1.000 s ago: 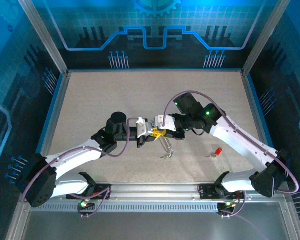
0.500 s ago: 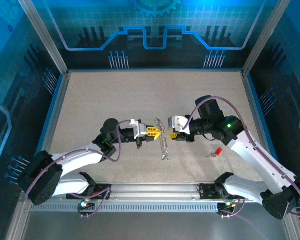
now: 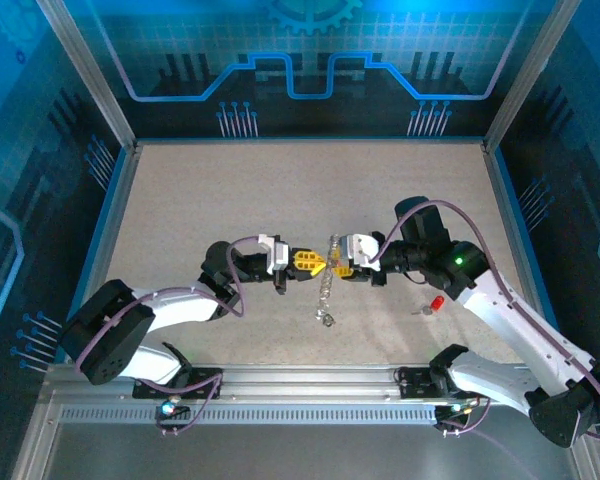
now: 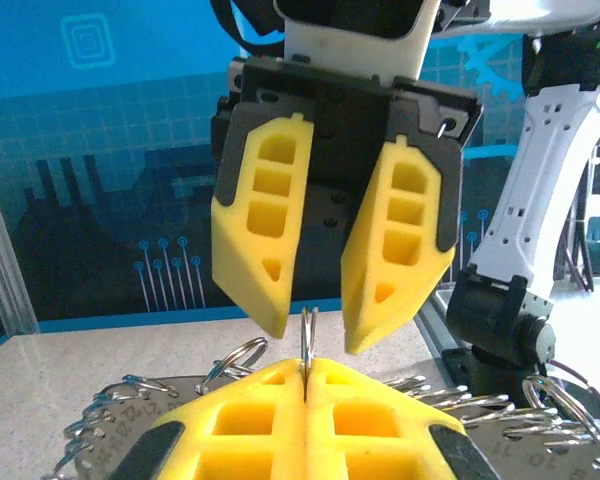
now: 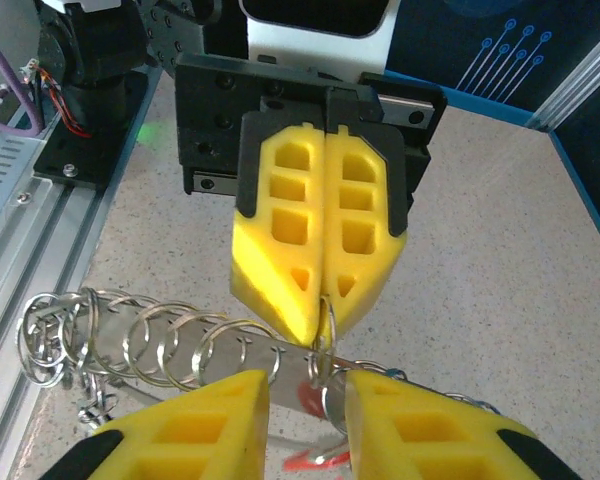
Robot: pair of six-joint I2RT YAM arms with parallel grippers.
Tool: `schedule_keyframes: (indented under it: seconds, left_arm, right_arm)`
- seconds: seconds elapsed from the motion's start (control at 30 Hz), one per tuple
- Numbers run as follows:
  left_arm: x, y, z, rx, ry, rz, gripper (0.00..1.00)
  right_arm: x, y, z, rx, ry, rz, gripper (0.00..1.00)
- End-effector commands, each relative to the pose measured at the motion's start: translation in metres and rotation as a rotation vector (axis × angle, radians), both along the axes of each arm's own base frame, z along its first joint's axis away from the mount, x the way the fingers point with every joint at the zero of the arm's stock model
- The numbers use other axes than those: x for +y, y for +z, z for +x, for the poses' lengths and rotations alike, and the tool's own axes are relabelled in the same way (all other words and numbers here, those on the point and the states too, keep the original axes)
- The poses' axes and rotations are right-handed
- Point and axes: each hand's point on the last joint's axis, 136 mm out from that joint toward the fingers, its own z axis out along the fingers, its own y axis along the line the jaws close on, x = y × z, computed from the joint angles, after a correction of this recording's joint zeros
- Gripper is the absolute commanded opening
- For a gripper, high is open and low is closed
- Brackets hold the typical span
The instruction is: Put the keys on the keyring
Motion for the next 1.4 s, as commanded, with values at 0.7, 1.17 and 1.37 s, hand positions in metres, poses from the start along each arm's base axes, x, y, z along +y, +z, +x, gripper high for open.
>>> schedule_keyframes:
  seconds: [0.7,1.17,1.37]
  left_arm:
    - [0.0,0.02,-0.007,-0.091,-0.028,-0.056,0.0]
    - [0.003,-0.012,0.006,-0.049,0.079,0.07,0.22]
    - [0.004,-0.014,0.007,-0.041,0.095,0.103,0.23]
  right_arm:
    - [0.013,0.001,0.002,0.06,0.024,0.065,0.17]
    - [0.007,0.001,0.004,0.026,-0.003,-0.024,0.0]
    - [0.004,-0.003,0.004,0.004,-0.002,-0.101,0.0]
